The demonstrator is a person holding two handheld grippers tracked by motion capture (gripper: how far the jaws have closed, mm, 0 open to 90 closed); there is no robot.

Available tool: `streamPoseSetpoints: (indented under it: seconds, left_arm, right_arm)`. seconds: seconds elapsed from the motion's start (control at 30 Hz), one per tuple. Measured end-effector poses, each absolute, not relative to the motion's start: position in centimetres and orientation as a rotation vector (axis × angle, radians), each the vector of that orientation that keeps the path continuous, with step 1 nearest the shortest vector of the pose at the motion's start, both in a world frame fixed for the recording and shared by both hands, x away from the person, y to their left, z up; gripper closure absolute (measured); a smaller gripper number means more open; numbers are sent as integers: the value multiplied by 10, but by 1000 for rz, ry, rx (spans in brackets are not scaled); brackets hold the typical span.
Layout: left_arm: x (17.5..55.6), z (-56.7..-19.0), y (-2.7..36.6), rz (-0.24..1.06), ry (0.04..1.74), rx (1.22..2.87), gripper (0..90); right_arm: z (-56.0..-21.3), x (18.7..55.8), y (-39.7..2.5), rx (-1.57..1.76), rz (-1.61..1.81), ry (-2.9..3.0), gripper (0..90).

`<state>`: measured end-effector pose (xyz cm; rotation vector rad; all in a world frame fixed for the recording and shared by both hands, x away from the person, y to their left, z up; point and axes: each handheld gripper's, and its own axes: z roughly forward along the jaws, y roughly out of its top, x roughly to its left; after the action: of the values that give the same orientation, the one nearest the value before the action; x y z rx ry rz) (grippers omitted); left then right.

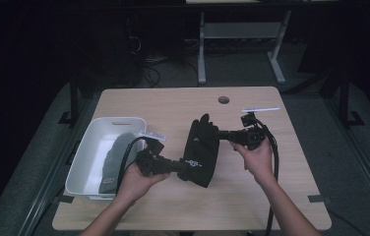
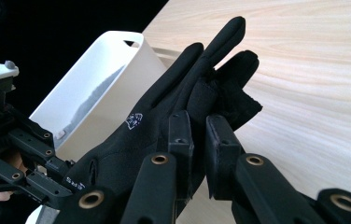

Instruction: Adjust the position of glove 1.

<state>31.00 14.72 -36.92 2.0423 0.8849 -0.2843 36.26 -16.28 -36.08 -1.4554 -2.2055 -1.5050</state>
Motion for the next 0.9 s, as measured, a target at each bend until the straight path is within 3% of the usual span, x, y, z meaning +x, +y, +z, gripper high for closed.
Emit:
streamPoseSetpoints:
  seconds: [0.9]
  left_arm:
    - [304, -341, 214, -195, 948, 1967, 804]
  right_arm:
    - [-326, 387, -95, -1308, -1512, -2235, 819]
